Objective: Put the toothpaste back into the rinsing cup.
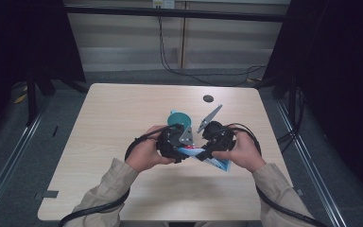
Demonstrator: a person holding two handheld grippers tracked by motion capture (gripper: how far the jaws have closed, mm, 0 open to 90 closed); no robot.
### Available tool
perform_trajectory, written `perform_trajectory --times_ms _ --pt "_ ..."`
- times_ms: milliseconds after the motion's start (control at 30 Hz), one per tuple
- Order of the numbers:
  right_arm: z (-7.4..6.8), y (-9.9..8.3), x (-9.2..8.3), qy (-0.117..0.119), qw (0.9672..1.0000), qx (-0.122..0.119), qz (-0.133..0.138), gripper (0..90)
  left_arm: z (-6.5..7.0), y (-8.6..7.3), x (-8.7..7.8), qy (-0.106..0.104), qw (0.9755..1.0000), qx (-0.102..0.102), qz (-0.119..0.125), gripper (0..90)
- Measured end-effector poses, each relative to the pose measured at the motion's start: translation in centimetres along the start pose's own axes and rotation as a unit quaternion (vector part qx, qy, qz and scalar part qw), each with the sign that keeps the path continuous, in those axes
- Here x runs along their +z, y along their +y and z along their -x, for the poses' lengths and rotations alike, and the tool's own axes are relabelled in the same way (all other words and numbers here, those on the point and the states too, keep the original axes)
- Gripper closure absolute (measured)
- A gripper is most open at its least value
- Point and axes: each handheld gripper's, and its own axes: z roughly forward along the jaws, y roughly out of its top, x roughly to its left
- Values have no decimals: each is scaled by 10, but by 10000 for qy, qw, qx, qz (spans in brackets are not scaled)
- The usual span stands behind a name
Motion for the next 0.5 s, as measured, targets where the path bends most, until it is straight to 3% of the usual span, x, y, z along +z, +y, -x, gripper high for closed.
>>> perform_trajectory --times_ms 133,200,367,433,500 --pt "0 0 -1 29 9999 -42 118 667 0 -1 -2 -223 9996 -180 -19 628" --pt "1 0 -1 92 9997 56 221 605 0 -1 -4 -327 9992 -241 8 670" --pt "3 0 -4 44 9991 147 391 473 -1 -3 -7 -332 9988 -346 9 717" --pt "5 -2 -9 43 9979 199 618 421 -2 -6 -8 -333 9989 -338 -73 721" --pt "8 -3 -15 -41 9964 279 803 361 -2 -11 -8 -333 9983 -476 -12 723"
